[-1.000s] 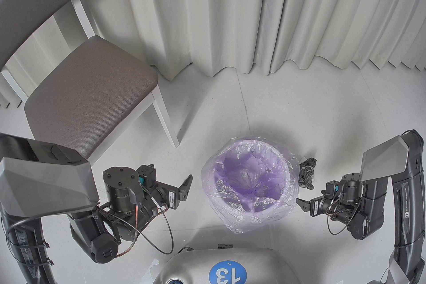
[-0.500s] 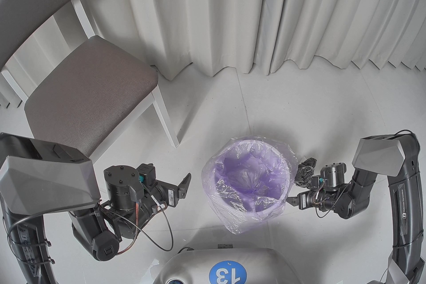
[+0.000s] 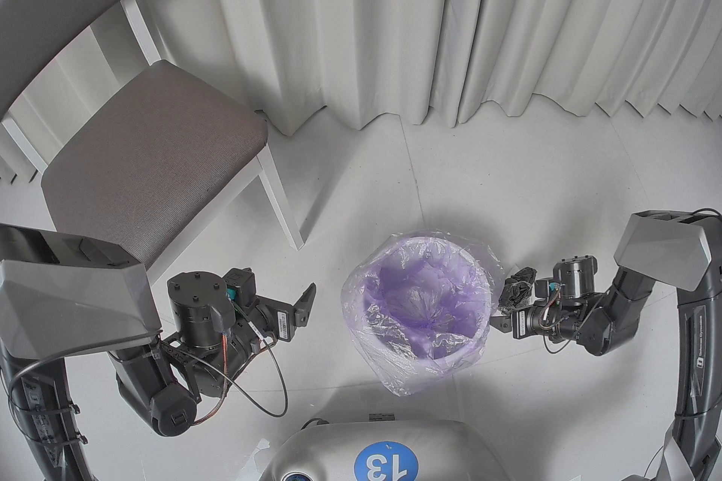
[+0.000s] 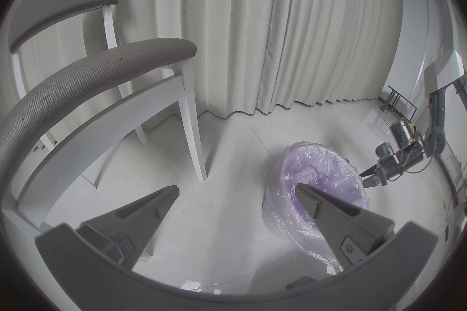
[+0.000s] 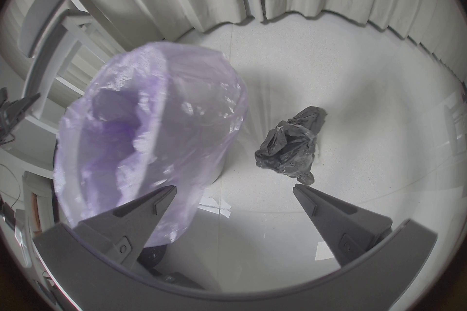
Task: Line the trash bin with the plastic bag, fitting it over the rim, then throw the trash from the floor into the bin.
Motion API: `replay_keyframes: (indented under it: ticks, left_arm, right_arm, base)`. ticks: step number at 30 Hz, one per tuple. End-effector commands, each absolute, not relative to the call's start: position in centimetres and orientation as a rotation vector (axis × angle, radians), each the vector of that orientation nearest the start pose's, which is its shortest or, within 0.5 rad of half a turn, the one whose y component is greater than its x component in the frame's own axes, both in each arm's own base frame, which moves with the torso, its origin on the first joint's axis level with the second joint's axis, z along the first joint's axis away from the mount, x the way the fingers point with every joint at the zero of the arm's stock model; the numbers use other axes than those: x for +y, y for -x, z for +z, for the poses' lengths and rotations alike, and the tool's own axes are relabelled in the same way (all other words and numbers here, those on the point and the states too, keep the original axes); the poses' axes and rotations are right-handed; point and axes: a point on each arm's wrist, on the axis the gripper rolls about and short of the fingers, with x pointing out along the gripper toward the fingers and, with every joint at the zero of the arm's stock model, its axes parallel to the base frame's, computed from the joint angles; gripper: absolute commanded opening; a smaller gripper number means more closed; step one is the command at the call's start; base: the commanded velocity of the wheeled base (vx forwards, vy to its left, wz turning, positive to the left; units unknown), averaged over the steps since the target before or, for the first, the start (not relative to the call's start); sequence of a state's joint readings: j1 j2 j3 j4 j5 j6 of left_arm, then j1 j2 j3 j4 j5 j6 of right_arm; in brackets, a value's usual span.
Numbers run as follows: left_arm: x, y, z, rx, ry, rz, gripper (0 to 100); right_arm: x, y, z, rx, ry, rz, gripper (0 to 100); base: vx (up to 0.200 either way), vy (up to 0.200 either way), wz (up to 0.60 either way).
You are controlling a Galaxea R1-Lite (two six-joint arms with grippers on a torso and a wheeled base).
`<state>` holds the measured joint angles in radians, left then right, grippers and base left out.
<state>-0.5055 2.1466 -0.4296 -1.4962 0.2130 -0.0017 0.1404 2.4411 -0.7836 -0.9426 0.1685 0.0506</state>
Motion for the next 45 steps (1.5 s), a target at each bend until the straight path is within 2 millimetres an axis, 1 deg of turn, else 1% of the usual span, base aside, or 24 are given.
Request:
replay_keyframes:
  ticks: [1, 3, 5, 8, 10, 12, 14, 16, 20, 26, 31, 32, 33, 34, 35, 36, 38, 41, 45]
  left_arm:
    - [-16.1, -27.5, 4.6, 0.192, -0.077, -0.338, 100]
    - [-17.4, -28.2, 5.0, 0.161, -0.071, -0.366, 100]
    - [-18.7, -29.0, 5.5, 0.148, -0.086, -0.391, 100]
    - [-20.8, -30.3, 6.0, 0.214, -0.144, -0.433, 100]
    - [-22.0, -31.3, 6.4, 0.242, -0.153, -0.459, 100]
    - [-23.2, -32.7, 6.1, 0.275, -0.171, -0.470, 100]
    - [-24.5, -33.8, 5.8, 0.300, -0.185, -0.480, 100]
    - [-25.9, -34.4, 5.8, 0.335, -0.206, -0.498, 100]
    - [-27.7, -34.6, 5.8, 0.408, -0.259, -0.529, 100]
    - [-29.0, -34.3, 4.9, 0.443, -0.304, -0.552, 100]
    - [-29.2, -34.7, 4.4, 0.442, -0.332, -0.556, 100]
    - [-29.3, -34.8, 3.7, 0.454, -0.337, -0.551, 100]
    - [-29.3, -34.8, 3.3, 0.463, -0.343, -0.551, 100]
    - [-29.3, -34.9, 3.0, 0.467, -0.347, -0.551, 100]
    - [-29.3, -34.9, 3.0, 0.467, -0.347, -0.551, 100]
    - [-29.4, -35.1, 2.1, 0.479, -0.368, -0.553, 100]
    - [-29.4, -35.4, 1.4, 0.482, -0.399, -0.557, 100]
    - [-29.4, -35.3, 0.5, 0.505, -0.418, -0.559, 100]
    - [-29.0, -35.3, -0.2, 0.541, -0.440, -0.545, 100]
  right_arm:
    - [4.4, -28.2, 1.9, 0.529, -0.047, 0.315, 100]
    - [4.2, -27.2, 2.5, 0.505, -0.039, 0.313, 100]
    - [3.8, -26.0, 2.5, 0.493, -0.044, 0.291, 100]
    - [2.4, -23.9, 2.3, 0.467, -0.054, 0.227, 100]
    - [1.7, -22.5, 1.6, 0.522, -0.062, 0.198, 100]
    - [1.3, -21.6, 1.9, 0.531, -0.067, 0.178, 100]
    - [1.1, -21.5, 2.6, 0.500, -0.082, 0.158, 100]
    - [1.1, -21.5, 3.2, 0.474, -0.102, 0.138, 100]
    - [1.5, -21.3, 4.2, 0.428, -0.097, 0.151, 100]
    - [1.5, -21.3, 5.6, 0.360, -0.105, 0.162, 100]
    - [1.3, -21.8, 5.7, 0.344, -0.109, 0.165, 100]
    - [0.9, -22.7, 6.1, 0.308, -0.102, 0.164, 100]
    - [0.3, -23.1, 6.3, 0.284, -0.101, 0.144, 100]
    - [-0.3, -23.4, 6.6, 0.265, -0.098, 0.131, 100]
    - [-0.4, -23.4, 6.7, 0.261, -0.098, 0.126, 100]
    - [-1.8, -23.9, 7.1, 0.230, -0.097, 0.107, 100]
    - [-3.1, -23.9, 7.2, 0.218, -0.110, 0.117, 100]
    - [-3.9, -23.8, 7.4, 0.210, -0.119, 0.136, 100]
    - [-4.5, -24.2, 7.7, 0.186, -0.115, 0.124, 100]
  base:
    - [0.000, 0.000, 0.00]
    - [0.000, 0.000, 0.00]
    - [0.000, 0.000, 0.00]
    - [0.000, 0.000, 0.00]
    - [0.000, 0.000, 0.00]
    - [0.000, 0.000, 0.00]
    - [0.000, 0.000, 0.00]
    - [0.000, 0.000, 0.00]
    - [0.000, 0.000, 0.00]
    - [0.000, 0.000, 0.00]
    - [0.000, 0.000, 0.00]
    - [0.000, 0.000, 0.00]
    - [0.000, 0.000, 0.00]
    - [0.000, 0.000, 0.00]
    - [0.000, 0.000, 0.00]
    - [0.000, 0.000, 0.00]
    - [0.000, 0.000, 0.00]
    - [0.000, 0.000, 0.00]
    - [0.000, 0.000, 0.00]
